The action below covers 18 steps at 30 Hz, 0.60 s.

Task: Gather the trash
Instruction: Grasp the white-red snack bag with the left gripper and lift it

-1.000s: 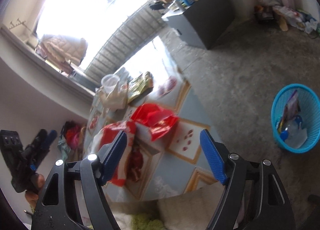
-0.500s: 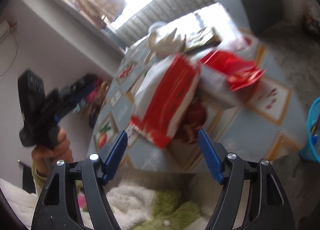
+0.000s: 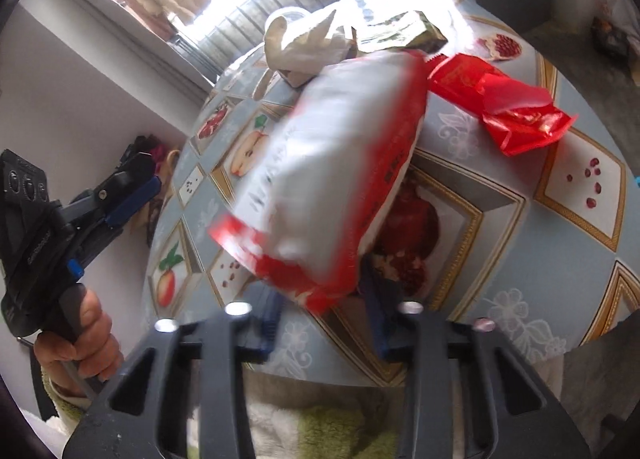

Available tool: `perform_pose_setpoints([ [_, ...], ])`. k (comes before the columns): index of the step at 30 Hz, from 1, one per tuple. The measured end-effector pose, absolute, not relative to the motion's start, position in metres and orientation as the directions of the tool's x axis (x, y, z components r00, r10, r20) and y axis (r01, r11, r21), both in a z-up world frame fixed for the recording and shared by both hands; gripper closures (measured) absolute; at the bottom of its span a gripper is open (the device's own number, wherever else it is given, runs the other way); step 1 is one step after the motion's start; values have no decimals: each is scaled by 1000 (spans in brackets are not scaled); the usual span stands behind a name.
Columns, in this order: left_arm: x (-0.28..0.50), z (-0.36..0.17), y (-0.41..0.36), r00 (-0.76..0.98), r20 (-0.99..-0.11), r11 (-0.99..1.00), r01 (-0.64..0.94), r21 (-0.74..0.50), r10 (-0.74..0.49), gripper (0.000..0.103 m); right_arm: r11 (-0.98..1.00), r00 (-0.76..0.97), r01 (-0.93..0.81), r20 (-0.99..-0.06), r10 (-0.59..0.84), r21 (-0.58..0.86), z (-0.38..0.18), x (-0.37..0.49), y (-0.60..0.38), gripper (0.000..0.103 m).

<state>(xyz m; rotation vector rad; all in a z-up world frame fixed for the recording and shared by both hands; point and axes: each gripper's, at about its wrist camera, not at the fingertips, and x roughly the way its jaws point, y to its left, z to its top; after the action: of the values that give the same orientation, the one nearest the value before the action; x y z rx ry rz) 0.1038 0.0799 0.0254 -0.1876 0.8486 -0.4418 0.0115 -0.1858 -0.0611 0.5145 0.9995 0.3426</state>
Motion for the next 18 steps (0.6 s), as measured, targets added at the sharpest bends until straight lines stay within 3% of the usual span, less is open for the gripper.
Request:
perform_pose_setpoints([
  [4,108,18,72,545,-693,881,328,-341,-471,46,820,469,-130,-694,546,557,-56,5,-195,76],
  [10,108,1,46,463,-722,847,407,-342,-514,54,854,371,-306,-773,514,420,-49,-19,-198,76],
  [15,105,-33,20,357,-766,817,451,-360,-535,80,831,328,-390,-783,529,397,-45,-37,-201,75],
  [18,99,-49,6,299,-791,801,477,-361,-535,86,844,346,-360,-783,516,397,-45,-39,-207,74],
])
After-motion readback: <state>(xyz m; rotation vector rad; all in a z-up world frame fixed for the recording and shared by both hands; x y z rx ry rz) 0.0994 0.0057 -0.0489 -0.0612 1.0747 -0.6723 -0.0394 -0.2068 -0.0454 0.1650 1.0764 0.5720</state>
